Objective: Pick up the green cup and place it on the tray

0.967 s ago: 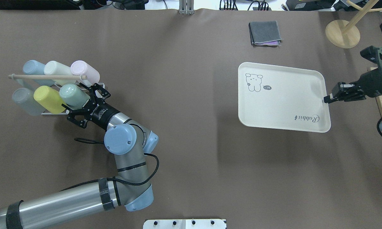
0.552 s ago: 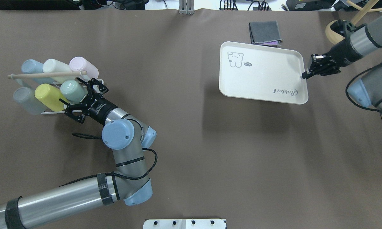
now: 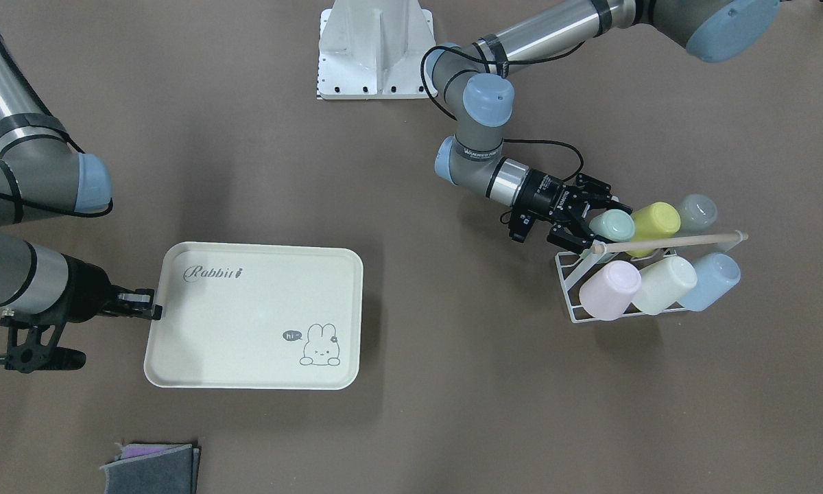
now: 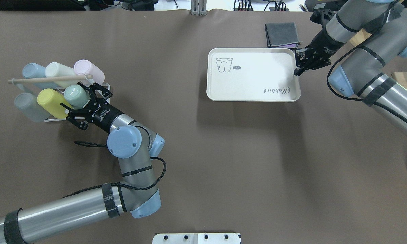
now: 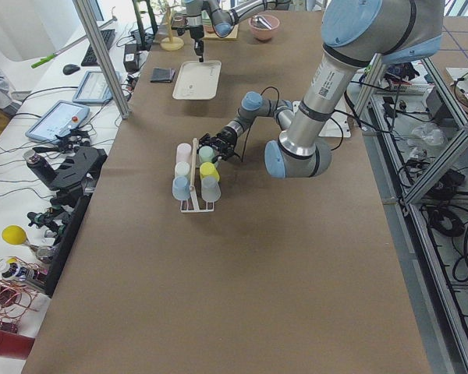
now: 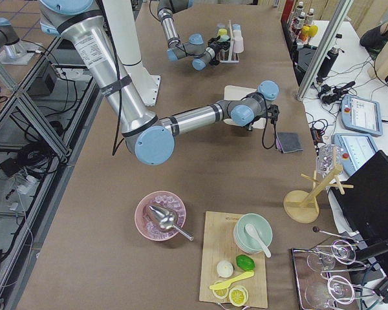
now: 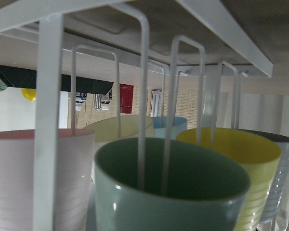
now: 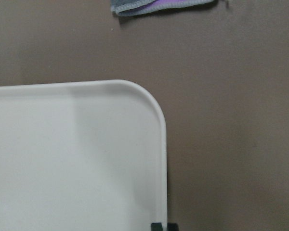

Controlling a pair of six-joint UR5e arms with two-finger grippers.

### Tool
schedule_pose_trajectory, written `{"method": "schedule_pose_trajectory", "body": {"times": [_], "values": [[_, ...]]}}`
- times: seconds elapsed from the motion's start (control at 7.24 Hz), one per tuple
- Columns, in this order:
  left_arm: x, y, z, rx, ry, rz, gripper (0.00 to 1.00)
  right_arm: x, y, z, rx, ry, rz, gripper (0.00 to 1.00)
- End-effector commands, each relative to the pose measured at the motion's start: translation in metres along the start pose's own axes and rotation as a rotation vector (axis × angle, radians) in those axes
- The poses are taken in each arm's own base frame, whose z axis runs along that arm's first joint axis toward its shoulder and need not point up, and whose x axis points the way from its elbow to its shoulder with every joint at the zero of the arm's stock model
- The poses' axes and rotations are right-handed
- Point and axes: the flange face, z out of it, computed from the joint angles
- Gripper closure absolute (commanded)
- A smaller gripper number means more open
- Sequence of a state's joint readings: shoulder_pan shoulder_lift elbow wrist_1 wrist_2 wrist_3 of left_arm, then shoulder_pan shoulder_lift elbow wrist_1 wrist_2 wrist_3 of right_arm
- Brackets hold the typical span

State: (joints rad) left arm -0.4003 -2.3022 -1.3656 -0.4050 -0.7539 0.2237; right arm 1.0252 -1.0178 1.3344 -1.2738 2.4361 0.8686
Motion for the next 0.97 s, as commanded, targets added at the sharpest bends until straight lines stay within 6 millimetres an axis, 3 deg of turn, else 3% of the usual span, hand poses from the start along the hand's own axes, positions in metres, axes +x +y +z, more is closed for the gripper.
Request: {"method": "schedule_pose_trajectory", "body": {"times": [0.0,0.14,0.28,0.41,0.55,0.69,0.83], "values": [[0.003,-0.002,0.003,-0.006,0.002,-0.001,0.27,-0.053,0.018,0.015,0.006,0.060,-0.032,1.00],[0.003,-0.001,0.006,-0.009,0.003,-0.006,0.31,-0.075,0.023,0.021,0.009,0.059,-0.055,1.00],[0.002,-0.001,0.007,-0.009,0.004,-0.007,0.46,-0.093,0.032,0.034,0.022,0.069,-0.091,1.00],[0.002,0.001,0.007,-0.011,0.007,-0.003,0.67,-0.101,0.031,0.039,0.035,0.082,-0.107,1.00],[0.002,0.013,0.004,-0.015,0.013,0.001,0.87,-0.108,0.029,0.038,0.051,0.087,-0.120,1.00],[0.000,0.032,0.000,-0.009,0.011,-0.006,0.96,-0.109,0.024,0.044,0.092,0.083,-0.145,1.00],[-0.002,0.054,-0.002,-0.006,0.015,-0.014,0.99,-0.119,0.015,0.045,0.100,0.072,-0.153,1.00]]}}
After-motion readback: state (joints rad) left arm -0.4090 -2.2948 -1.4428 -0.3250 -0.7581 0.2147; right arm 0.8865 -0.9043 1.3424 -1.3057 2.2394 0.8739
